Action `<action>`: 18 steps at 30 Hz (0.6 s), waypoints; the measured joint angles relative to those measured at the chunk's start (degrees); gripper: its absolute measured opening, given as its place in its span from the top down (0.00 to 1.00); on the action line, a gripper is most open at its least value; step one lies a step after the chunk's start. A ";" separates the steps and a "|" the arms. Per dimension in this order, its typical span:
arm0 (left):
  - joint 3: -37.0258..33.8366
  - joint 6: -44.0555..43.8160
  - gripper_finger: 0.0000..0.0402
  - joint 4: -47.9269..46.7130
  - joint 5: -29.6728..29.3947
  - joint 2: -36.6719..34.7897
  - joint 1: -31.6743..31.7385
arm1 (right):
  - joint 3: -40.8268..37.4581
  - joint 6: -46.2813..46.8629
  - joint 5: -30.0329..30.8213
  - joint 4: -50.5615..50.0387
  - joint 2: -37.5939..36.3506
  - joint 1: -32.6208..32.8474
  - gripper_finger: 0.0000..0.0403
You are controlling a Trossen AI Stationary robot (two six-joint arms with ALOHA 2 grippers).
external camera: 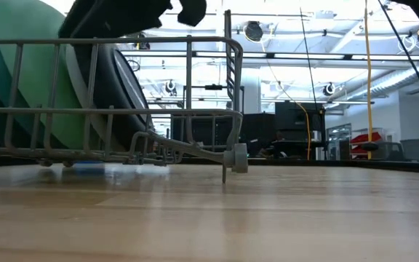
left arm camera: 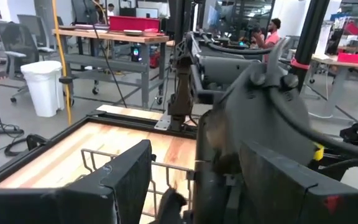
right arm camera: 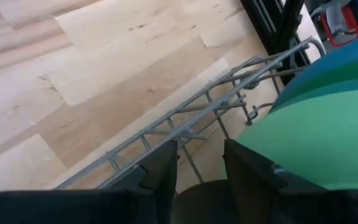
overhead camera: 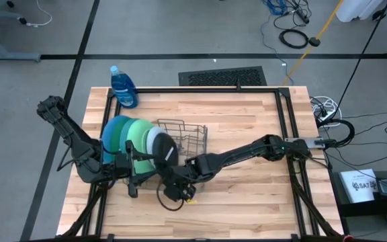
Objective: Sort dishes
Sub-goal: Put the black plate into the gray dish rack, then move the gray dish rack to the center of the table
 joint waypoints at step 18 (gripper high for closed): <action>-0.02 0.57 0.44 -1.17 -4.62 0.02 -0.77 | 0.21 9.14 6.85 -13.77 -12.66 1.02 0.69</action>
